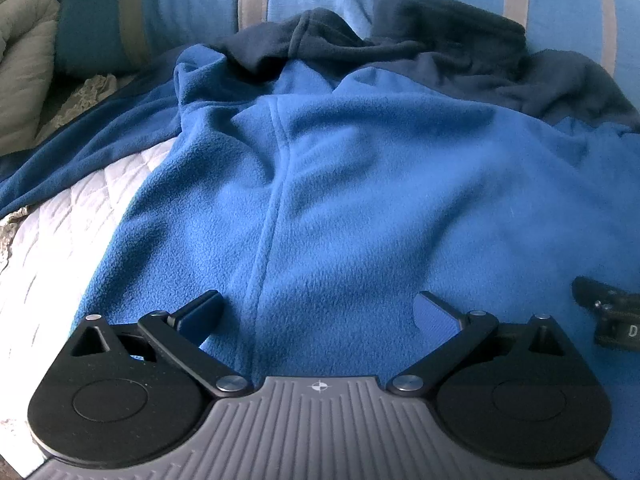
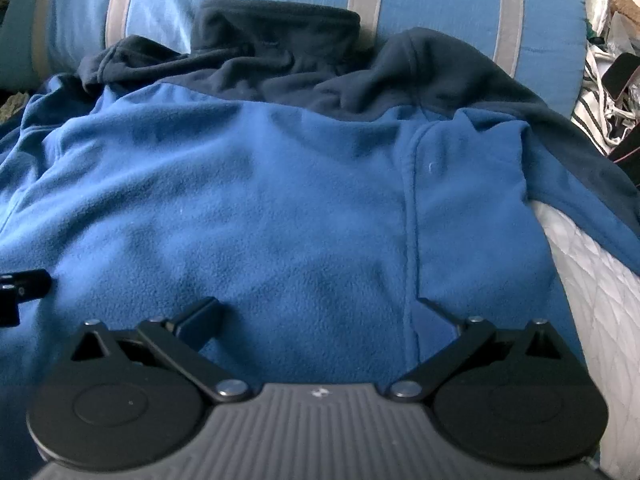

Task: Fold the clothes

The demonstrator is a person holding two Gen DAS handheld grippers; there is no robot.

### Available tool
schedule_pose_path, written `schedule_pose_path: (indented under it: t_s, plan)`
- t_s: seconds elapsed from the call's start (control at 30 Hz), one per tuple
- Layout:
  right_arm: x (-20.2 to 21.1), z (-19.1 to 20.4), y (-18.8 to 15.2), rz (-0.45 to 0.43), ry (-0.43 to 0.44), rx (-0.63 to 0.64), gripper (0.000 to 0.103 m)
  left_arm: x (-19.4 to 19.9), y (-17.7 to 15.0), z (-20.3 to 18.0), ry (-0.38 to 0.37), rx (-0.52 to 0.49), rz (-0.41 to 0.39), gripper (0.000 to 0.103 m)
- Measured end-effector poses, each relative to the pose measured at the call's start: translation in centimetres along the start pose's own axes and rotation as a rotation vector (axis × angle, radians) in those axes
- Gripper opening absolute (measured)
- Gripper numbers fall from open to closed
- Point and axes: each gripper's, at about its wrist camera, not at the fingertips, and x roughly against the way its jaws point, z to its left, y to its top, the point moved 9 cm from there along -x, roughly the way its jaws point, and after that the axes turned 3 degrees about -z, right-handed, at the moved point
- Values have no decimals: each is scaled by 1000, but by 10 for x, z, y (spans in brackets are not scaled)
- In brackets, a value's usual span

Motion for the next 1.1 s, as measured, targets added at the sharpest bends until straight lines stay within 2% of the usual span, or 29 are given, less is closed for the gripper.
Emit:
schedule_pose_path:
  t_s: [0.47,1.1]
  plan:
    - [0,-3,0,16,8,3,103,-3,-4,-2,18,-16,-70,103]
    - [4,1,-2,0,-17,3,103,1,0,-1,10,6,-49,103]
